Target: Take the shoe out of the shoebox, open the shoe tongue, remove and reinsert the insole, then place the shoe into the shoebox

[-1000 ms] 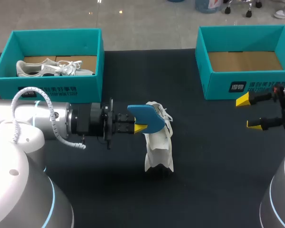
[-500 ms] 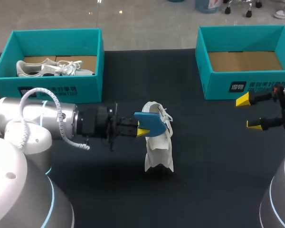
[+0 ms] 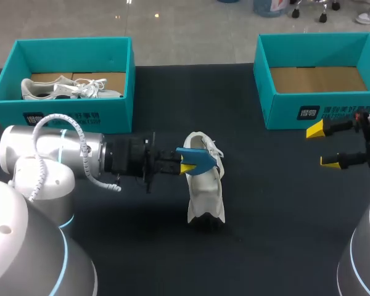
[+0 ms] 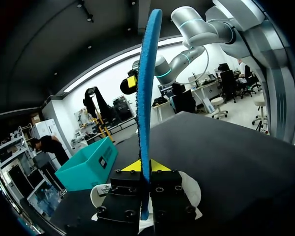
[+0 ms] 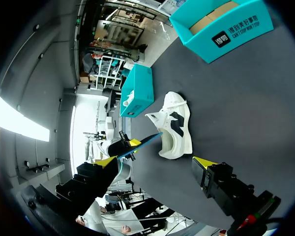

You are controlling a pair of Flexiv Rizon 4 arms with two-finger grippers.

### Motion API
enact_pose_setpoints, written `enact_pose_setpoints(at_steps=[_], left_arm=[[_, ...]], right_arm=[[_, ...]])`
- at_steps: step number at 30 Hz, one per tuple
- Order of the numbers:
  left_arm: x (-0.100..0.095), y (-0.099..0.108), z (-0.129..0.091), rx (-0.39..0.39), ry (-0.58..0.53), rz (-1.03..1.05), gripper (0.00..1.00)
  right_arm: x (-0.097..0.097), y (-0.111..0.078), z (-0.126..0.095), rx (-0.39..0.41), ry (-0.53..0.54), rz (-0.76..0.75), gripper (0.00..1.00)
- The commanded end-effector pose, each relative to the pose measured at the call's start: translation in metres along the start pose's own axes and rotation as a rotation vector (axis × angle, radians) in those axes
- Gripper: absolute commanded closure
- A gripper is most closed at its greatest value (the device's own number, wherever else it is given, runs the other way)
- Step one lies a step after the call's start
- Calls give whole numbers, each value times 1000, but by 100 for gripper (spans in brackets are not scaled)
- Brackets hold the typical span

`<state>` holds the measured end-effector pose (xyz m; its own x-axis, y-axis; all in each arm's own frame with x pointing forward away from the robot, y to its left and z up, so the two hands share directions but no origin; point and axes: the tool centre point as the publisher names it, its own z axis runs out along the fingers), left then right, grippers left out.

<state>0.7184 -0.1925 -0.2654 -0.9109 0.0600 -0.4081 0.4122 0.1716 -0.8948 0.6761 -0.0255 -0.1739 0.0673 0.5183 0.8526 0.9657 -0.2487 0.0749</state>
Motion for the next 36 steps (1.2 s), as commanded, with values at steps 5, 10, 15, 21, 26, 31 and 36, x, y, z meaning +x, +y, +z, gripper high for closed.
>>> enact_pose_setpoints(at_steps=[5,10,15,21,26,31,36], left_arm=[[3,-7,5,7,2,20,100],[5,-16,3,20,6,31,100],[3,-17,9,37,12,26,100],[2,-12,16,44,20,19,100],[3,-4,18,33,32,-3,100],[4,2,18,18,34,-3,100],[4,5,19,3,32,1,100]], right_arm=[[0,-2,0,-3,-4,2,0],[0,-2,0,-3,-4,2,0],[0,-2,0,-3,-4,2,0],[0,-2,0,-3,-4,2,0],[0,-2,0,-3,-4,2,0],[0,-2,0,-3,-4,2,0],[0,-2,0,-3,-4,2,0]])
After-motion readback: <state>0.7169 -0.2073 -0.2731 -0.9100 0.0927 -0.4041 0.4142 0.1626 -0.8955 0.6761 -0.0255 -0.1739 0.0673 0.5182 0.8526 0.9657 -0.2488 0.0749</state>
